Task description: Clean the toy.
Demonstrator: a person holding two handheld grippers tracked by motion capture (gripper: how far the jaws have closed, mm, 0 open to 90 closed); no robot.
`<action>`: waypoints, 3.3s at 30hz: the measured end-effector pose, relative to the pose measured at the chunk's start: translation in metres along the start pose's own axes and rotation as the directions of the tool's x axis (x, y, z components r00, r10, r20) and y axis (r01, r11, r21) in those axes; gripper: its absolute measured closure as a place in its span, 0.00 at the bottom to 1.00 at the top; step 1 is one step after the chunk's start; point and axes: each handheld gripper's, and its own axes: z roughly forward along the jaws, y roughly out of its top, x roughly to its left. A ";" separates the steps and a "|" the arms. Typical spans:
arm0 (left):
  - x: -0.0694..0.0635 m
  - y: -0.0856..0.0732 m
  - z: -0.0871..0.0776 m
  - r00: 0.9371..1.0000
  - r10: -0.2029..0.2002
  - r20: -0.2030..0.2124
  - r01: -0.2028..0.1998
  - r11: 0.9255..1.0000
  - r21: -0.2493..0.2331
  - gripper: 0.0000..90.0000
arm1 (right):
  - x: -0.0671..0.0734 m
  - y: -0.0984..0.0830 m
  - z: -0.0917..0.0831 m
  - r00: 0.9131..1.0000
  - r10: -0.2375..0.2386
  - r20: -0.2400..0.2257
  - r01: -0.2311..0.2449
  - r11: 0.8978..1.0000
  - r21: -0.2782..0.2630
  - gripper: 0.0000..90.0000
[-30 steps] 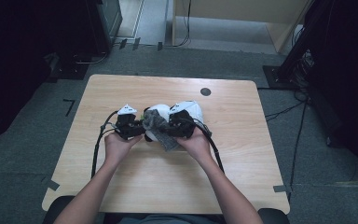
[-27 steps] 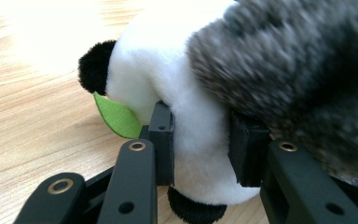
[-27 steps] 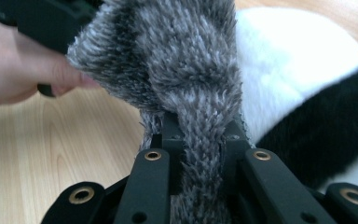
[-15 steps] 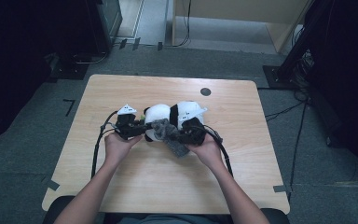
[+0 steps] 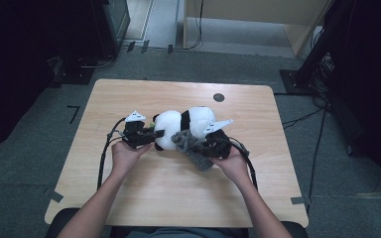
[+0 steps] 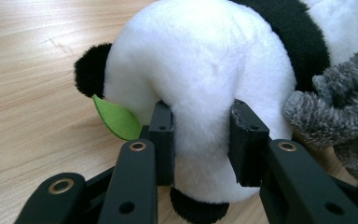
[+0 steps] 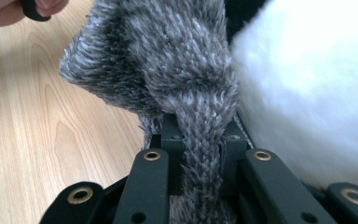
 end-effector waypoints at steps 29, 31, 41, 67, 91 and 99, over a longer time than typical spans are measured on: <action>0.000 0.000 0.000 1.000 0.000 -0.002 0.000 1.000 0.000 0.74 | -0.035 -0.030 -0.064 0.981 0.122 0.149 -0.107 0.989 -0.104 0.86; 0.000 0.000 0.000 1.000 0.001 -0.002 -0.001 1.000 0.000 0.74 | -0.036 -0.027 -0.069 0.972 0.149 0.179 -0.125 0.982 -0.141 0.86; 0.000 0.000 0.000 1.000 -0.009 0.008 0.009 1.000 -0.005 0.74 | -0.045 0.003 -0.081 0.942 0.176 0.284 -0.116 0.969 -0.218 0.87; 0.016 0.007 -0.005 0.998 0.010 0.059 -0.010 1.000 -0.010 0.40 | -0.050 0.038 -0.044 0.956 0.141 0.257 -0.088 0.975 -0.206 0.87; 0.045 0.035 0.008 0.982 0.138 0.130 -0.141 0.990 0.020 0.29 | -0.056 0.039 -0.042 0.962 0.117 0.247 -0.074 0.981 -0.177 0.87; 0.056 0.029 0.026 0.985 0.119 0.121 -0.124 0.992 0.033 0.02 | -0.057 0.038 -0.039 0.968 0.115 0.223 -0.075 0.981 -0.180 0.87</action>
